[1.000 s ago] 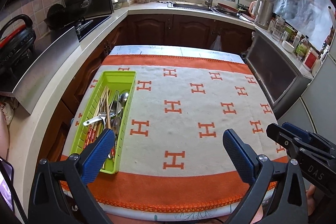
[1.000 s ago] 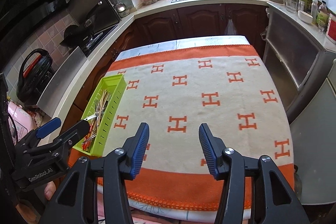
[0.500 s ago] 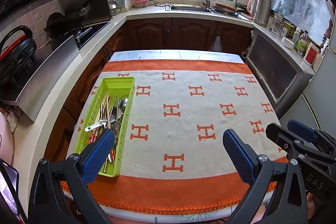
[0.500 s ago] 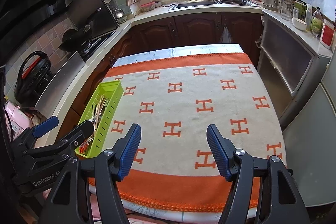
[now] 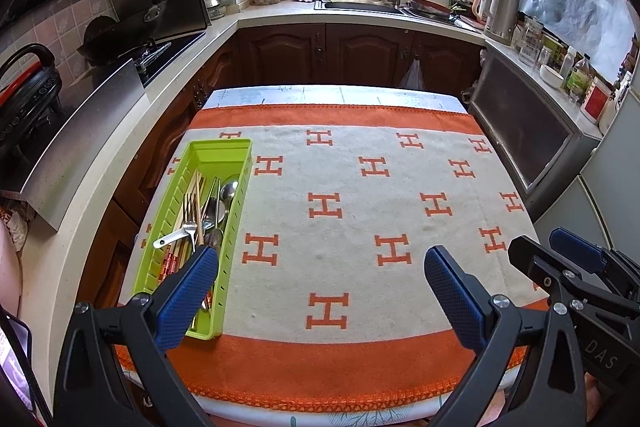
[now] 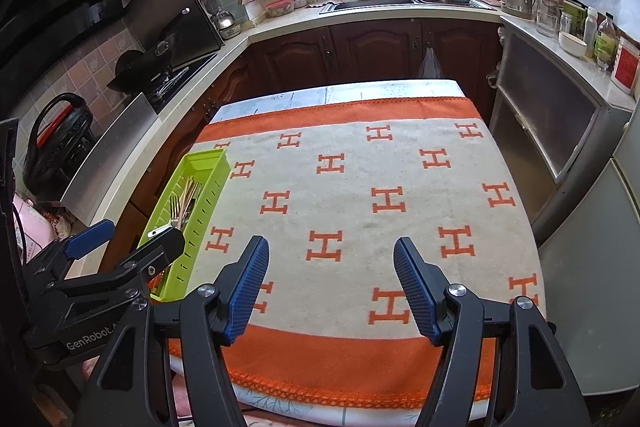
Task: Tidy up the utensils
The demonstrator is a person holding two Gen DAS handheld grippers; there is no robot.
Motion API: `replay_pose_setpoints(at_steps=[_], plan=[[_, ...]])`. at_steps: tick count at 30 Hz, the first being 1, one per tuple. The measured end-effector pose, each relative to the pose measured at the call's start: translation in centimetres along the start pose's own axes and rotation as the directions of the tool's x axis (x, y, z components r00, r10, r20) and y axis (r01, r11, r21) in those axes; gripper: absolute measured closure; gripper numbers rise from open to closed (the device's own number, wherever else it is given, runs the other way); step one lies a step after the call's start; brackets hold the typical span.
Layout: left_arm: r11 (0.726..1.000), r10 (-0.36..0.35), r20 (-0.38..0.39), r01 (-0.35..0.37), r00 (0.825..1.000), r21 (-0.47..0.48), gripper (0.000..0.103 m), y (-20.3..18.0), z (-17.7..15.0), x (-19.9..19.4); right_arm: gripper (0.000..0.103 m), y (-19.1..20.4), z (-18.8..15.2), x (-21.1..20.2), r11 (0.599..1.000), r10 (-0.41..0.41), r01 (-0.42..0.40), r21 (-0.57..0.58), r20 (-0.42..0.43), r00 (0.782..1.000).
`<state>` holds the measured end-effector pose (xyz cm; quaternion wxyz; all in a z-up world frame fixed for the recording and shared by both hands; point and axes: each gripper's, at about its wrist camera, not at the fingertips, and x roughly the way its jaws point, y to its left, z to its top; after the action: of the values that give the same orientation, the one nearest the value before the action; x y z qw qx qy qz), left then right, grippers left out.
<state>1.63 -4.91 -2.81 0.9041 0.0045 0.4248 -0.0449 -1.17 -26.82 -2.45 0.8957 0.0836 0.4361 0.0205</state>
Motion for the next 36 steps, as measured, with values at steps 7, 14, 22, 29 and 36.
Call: replay_pose_setpoints(at_steps=[7,14,22,29,36], plan=[[1.0,-0.003,-0.012,0.003,1.0,0.011,0.001,-0.6,0.0,0.5,0.037,-0.9,0.1,0.7,1.0,-0.007,0.007,0.008,-0.002,1.0],[1.0,0.001,-0.026,0.0,1.0,0.015,0.001,-0.9,0.0,0.9,0.037,-1.3,0.0,1.1,1.0,-0.003,0.003,0.018,-0.007,1.0],[1.0,0.002,-0.036,-0.001,0.999,0.021,0.001,-1.1,0.1,1.5,0.037,-1.8,-0.1,1.6,1.0,-0.002,0.003,0.024,-0.014,1.0],[1.0,0.006,-0.042,-0.005,0.999,0.024,0.001,-1.4,0.1,1.7,0.037,-2.2,-0.3,2.0,1.0,0.0,0.0,0.028,-0.018,1.0],[1.0,0.008,-0.044,-0.007,0.999,0.026,0.001,-1.6,0.1,1.8,0.037,-2.3,-0.2,2.0,1.0,0.001,-0.001,0.03,-0.019,1.0]])
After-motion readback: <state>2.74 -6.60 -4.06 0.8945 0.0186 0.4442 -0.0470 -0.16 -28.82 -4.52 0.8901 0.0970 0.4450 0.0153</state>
